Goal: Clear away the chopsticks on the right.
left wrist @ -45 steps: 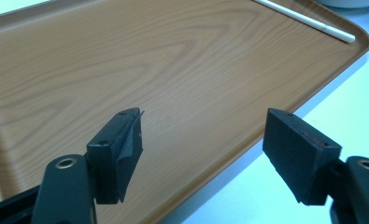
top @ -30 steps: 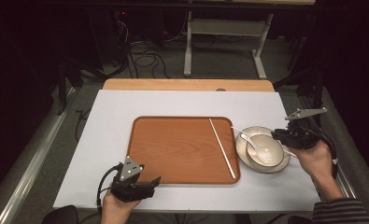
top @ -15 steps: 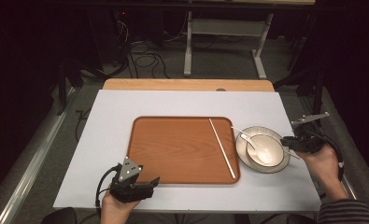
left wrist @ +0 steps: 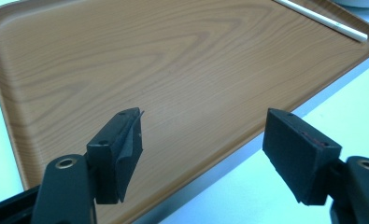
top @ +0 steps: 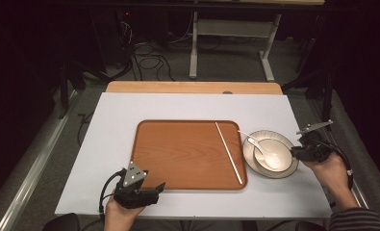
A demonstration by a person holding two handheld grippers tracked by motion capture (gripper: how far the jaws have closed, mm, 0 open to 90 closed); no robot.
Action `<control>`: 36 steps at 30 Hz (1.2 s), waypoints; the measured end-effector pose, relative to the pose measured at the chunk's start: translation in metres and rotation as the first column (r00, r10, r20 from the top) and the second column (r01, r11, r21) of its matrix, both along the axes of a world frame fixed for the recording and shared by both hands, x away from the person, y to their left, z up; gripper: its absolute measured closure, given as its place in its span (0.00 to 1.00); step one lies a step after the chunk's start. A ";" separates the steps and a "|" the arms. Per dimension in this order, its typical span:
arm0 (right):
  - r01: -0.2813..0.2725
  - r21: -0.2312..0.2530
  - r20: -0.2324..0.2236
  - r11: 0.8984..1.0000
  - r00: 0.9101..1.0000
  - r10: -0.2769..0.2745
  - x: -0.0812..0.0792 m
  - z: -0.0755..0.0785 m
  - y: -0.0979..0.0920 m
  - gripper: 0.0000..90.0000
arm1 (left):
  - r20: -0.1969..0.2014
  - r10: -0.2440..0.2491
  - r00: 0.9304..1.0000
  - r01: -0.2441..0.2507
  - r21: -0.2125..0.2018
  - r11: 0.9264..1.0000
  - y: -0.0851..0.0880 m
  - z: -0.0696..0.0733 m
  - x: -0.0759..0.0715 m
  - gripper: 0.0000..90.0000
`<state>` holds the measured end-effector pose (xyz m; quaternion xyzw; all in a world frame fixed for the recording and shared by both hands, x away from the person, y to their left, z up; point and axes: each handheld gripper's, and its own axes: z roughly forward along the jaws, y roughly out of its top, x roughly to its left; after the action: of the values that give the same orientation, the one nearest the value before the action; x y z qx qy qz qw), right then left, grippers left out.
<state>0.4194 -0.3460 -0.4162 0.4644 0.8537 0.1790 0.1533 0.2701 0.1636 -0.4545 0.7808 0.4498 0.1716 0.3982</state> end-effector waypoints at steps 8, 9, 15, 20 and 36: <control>0.004 -0.019 -0.024 1.000 1.000 -0.004 0.005 -0.004 0.003 0.85 | 0.001 -0.007 1.000 0.007 0.000 1.000 0.000 0.000 0.001 0.32; 0.004 -0.019 -0.024 1.000 1.000 -0.004 0.005 -0.004 0.003 0.85 | 0.001 -0.007 1.000 0.007 0.000 1.000 0.000 0.000 0.001 0.32; 0.002 -0.035 -0.031 0.999 1.000 -0.003 0.008 -0.004 0.005 0.87 | 0.000 -0.024 1.000 0.024 -0.003 1.000 -0.002 0.000 0.003 0.32; 0.001 -0.042 -0.039 0.999 0.999 -0.003 0.010 -0.005 0.006 0.87 | -0.001 -0.031 1.000 0.031 -0.004 1.000 -0.003 0.000 0.005 0.32; 0.019 -0.037 -0.018 0.999 1.000 -0.019 0.005 -0.007 0.005 0.95 | -0.004 -0.068 0.998 0.068 -0.004 0.998 -0.009 0.000 0.013 0.32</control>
<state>0.4242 -0.3412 -0.4230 0.4712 0.8538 0.1573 0.1557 0.2831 0.1543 -0.4549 0.7952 0.4241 0.1558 0.4043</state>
